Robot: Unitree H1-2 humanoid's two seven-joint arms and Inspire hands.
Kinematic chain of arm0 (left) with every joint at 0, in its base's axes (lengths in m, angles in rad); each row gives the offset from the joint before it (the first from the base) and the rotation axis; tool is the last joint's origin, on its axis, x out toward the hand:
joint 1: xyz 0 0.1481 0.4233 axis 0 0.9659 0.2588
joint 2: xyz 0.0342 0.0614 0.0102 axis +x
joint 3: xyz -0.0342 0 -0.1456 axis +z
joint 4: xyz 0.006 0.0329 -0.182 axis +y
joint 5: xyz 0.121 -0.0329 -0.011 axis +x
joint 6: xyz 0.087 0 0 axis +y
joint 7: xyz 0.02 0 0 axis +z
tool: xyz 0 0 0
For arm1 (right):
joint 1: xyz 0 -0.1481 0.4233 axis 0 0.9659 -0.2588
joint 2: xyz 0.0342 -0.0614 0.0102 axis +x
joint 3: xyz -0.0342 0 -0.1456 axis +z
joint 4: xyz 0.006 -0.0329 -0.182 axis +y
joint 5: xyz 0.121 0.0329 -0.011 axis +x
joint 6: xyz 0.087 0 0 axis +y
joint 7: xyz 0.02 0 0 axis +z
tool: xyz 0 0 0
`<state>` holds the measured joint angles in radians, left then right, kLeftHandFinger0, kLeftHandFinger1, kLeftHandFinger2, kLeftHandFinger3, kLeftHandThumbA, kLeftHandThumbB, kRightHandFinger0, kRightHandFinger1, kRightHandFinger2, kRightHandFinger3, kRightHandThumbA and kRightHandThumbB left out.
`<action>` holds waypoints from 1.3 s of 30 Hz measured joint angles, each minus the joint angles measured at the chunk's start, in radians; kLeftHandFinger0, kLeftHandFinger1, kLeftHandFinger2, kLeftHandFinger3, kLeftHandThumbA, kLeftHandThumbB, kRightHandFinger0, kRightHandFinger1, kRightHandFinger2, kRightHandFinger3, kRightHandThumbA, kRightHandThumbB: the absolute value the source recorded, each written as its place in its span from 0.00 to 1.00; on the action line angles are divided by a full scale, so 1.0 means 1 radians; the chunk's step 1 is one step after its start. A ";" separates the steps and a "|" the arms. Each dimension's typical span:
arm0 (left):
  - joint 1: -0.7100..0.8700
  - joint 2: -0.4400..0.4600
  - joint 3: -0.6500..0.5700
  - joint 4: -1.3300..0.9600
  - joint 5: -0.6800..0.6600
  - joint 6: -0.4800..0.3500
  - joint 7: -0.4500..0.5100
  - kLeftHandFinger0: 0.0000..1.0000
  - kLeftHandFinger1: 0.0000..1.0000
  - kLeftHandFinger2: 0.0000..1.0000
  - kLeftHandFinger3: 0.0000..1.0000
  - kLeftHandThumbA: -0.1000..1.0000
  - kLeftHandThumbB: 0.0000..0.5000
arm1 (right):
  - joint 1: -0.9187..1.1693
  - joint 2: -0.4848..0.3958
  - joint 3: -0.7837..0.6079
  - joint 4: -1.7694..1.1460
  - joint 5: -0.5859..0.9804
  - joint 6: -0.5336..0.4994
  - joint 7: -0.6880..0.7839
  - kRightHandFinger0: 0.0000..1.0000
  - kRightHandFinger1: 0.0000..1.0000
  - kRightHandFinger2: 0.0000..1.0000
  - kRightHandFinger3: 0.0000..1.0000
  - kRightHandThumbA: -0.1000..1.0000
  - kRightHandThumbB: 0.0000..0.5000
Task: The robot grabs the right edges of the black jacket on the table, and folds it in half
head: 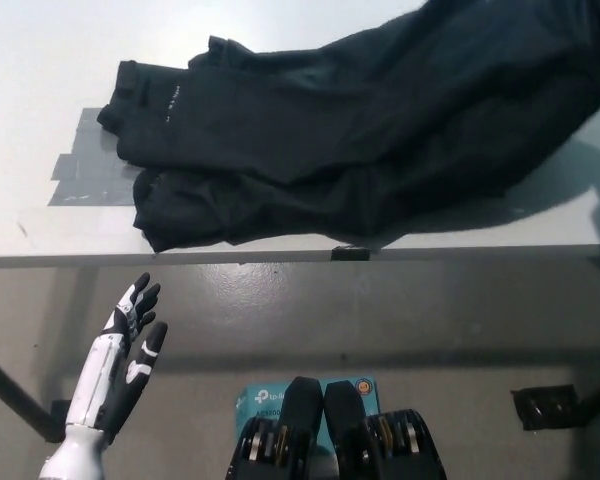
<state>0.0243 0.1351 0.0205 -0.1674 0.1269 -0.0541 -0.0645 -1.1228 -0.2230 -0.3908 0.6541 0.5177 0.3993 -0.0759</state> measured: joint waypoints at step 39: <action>-0.019 0.037 -0.042 -0.001 0.038 0.013 -0.018 1.00 1.00 1.00 1.00 0.75 0.18 | -0.372 0.412 0.865 0.595 -0.590 -0.275 0.189 0.38 0.60 0.57 0.47 0.17 0.45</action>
<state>0.0056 0.1721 -0.0214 -0.1681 0.1646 -0.0409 -0.0824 -1.4949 0.1889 0.4740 1.2488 -0.0726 0.1248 0.1134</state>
